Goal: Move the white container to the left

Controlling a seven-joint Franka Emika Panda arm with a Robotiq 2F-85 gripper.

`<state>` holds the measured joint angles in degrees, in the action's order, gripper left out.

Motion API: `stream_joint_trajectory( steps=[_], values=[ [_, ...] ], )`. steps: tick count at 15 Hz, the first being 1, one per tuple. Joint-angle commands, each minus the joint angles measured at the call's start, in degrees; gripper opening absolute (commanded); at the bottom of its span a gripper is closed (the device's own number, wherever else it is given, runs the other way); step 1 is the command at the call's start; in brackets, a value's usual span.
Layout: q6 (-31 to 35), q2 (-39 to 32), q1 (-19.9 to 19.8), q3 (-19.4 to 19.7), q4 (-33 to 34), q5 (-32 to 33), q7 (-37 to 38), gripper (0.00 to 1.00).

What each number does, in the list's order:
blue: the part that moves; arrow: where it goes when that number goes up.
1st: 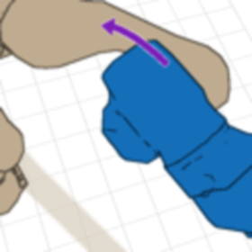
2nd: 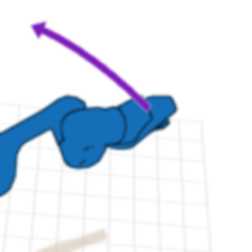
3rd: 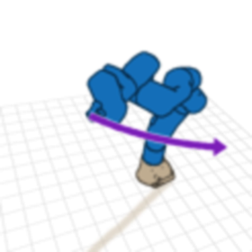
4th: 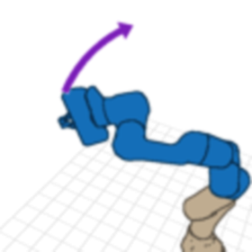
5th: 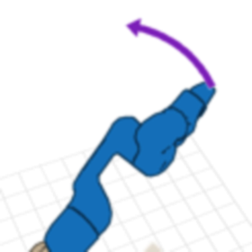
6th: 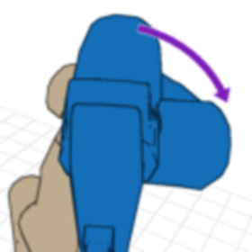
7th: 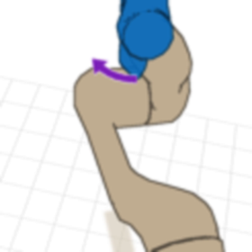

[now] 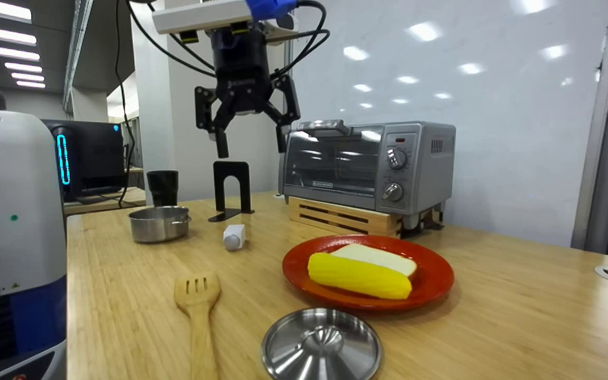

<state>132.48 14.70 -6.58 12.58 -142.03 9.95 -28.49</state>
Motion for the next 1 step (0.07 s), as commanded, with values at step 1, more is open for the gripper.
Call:
stream_joint_trajectory(
  steps=[1],
  values=[
    [-0.05,0.00,-0.12,-0.29,0.00,-0.12,-0.01,1.00]
  ],
)
